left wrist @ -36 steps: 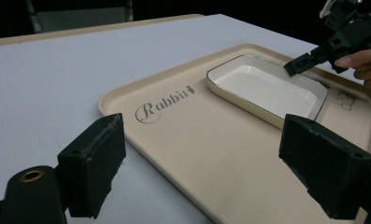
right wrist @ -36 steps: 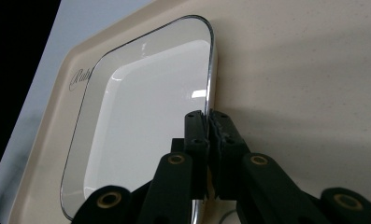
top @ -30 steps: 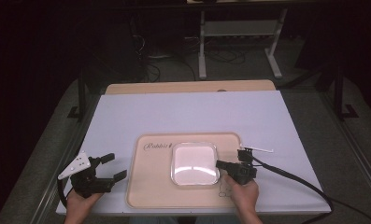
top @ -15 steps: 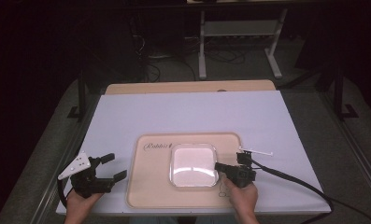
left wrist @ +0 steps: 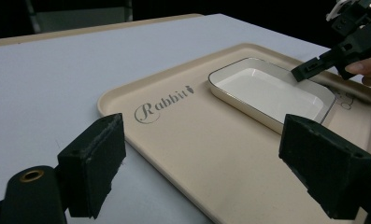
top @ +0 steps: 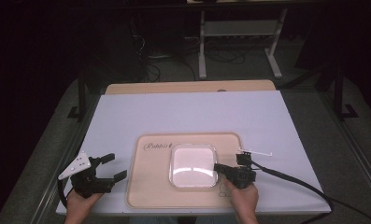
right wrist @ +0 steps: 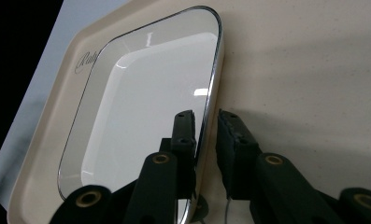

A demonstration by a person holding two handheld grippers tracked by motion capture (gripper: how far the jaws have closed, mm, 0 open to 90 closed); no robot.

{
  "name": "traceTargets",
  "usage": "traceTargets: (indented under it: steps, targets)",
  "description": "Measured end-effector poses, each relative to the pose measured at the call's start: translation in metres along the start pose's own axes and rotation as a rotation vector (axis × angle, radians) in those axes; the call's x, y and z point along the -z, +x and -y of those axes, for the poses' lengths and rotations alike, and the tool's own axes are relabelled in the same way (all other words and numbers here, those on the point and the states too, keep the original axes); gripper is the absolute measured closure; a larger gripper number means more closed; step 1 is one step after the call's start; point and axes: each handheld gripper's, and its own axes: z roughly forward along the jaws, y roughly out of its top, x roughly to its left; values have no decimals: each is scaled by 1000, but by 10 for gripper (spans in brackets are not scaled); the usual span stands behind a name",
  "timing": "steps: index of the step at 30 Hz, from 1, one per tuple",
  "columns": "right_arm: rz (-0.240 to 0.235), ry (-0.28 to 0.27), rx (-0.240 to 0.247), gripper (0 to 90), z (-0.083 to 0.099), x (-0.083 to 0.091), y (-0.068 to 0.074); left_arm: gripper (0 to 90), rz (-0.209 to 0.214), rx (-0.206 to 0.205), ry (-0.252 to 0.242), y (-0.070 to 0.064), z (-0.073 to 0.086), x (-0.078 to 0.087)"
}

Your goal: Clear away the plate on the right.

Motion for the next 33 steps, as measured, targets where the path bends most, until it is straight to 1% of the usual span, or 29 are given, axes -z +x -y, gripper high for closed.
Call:
traceTargets:
  steps: [1, 3, 4, 5, 6, 7, 8, 9, 11, 13, 15, 18, 21, 22, 23, 29, 33]
  targets:
    - [-2, -14, 23, 701, -1, 3, 0, 145, 0, 0, 1, 0, 0, 0]
    - [-1, -20, 31, 684, -2, 4, 0, 145, 0, 1, 1, 0, 0, 0]
    - [-9, -32, 50, 652, -5, 8, 0, 145, 1, 2, 1, 0, 0, 0]
    - [-9, -32, 50, 652, -5, 8, 0, 145, 1, 2, 1, 0, 0, 0]
    - [-18, -37, 68, 622, -8, 12, 0, 145, 1, 3, 0, -1, 0, -1]
    - [-18, -37, 68, 622, -8, 12, 0, 145, 1, 3, 0, -1, 0, -1]
    - [-23, -45, 92, 606, -12, 17, 0, 145, 3, 1, 2, -1, 0, -1]
    - [-23, -45, 92, 606, -12, 17, 0, 145, 2, 1, 2, -1, 0, -1]
    - [-22, -52, 122, 575, -16, 23, -1, 145, 2, -1, 2, -1, 0, -1]
    - [-7, -63, 150, 548, -18, 26, -3, 145, 2, 0, 2, -1, 0, -2]
    - [-5, -60, 180, 520, -20, 28, -5, 145, 2, 1, 1, -1, 0, -1]
    - [-22, -65, 190, 494, -23, 30, -10, 145, 1, 0, 2, -1, 0, -2]
    - [-15, -89, 213, 461, -26, 35, -16, 145, 3, -1, 4, -1, 0, -3]
    - [-14, -95, 225, 452, -26, 37, -17, 145, 3, -1, 4, -1, 0, -3]
    - [1, -105, 248, 448, -27, 39, -17, 145, 3, 0, 6, -2, 0, -3]
    - [19, -166, 345, 392, -32, 53, -19, 145, 0, -1, 7, -3, 0, -4]
    - [31, -196, 405, 353, -36, 61, -22, 145, 2, -4, 11, -3, 0, -4]
